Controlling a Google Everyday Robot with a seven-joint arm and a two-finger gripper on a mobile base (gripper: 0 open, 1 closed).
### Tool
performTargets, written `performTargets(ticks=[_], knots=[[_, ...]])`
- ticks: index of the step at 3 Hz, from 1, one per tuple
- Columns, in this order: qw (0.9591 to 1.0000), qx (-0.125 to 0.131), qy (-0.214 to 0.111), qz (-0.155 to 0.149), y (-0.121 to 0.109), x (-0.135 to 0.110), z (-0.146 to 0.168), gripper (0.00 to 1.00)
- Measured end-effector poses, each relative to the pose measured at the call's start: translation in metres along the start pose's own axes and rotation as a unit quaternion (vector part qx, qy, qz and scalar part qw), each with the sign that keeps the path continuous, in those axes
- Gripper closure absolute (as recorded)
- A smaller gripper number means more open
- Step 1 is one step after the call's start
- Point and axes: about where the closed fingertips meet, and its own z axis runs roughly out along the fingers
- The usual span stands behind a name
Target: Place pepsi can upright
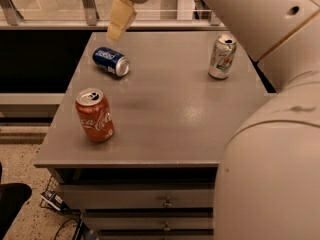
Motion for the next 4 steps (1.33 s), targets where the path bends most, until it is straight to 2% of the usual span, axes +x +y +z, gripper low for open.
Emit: performTargets(ticks=[1,2,3,4], knots=[[0.9998,-0.004,0.003,-0.020,0.018,-0.014,0.015,0.00],[0.9990,-0.007,0.017,-0.041,0.025,-0.027,0.034,0.00],[0.9978,-0.013,0.042,-0.050,0.028,-0.040,0.058,0.00],[0.9941,0.004,0.092,-0.057,0.030,-0.050,0.085,0.00]])
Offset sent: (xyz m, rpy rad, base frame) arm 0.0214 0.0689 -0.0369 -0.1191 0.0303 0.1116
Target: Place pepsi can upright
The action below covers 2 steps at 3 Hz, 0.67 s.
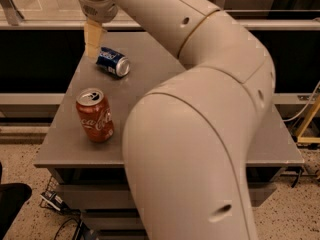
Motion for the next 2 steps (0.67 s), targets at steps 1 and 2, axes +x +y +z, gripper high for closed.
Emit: performTargets(ticks=[1,2], knots=[[0.9993,0.016,0.033,0.000,-0.002,-0.012,0.013,0.00],[0.9984,0.020,0.052,0.008,-0.003,-0.024,0.026,0.00]])
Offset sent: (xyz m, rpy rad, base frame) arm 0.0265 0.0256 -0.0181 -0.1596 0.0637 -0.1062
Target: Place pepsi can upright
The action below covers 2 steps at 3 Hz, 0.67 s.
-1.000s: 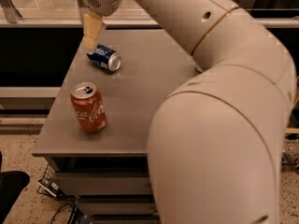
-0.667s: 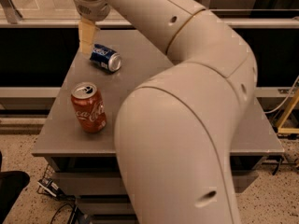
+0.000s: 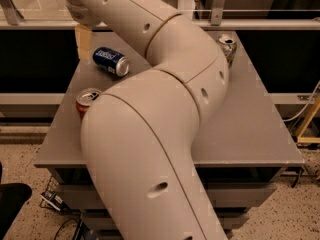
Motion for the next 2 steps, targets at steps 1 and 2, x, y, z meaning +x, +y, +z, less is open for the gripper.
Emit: performTargets(ticks=[1,2], knots=[[0.9996,-0.008,0.016,0.023,-0.001,-0.005,0.014,0.00],[0.9982,-0.016,0.025,0.052,-0.004,-0.005,0.027,0.00]])
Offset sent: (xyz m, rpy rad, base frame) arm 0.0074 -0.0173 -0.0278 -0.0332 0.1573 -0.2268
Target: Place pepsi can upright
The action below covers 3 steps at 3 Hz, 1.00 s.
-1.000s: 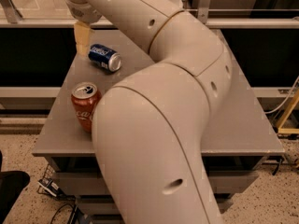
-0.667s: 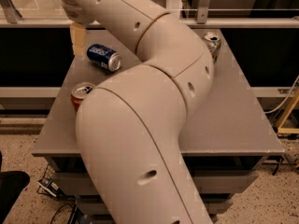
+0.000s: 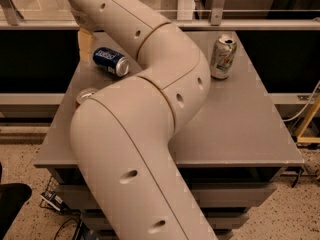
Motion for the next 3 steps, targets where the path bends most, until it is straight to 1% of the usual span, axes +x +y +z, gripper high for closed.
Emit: performTargets(ticks=[2,3], knots=[[0.9986,-0.027,0.013,0.043,-0.001,0.008,0.027,0.00],[0.9977,-0.043,0.015,0.051,0.002,0.013,0.037,0.00]])
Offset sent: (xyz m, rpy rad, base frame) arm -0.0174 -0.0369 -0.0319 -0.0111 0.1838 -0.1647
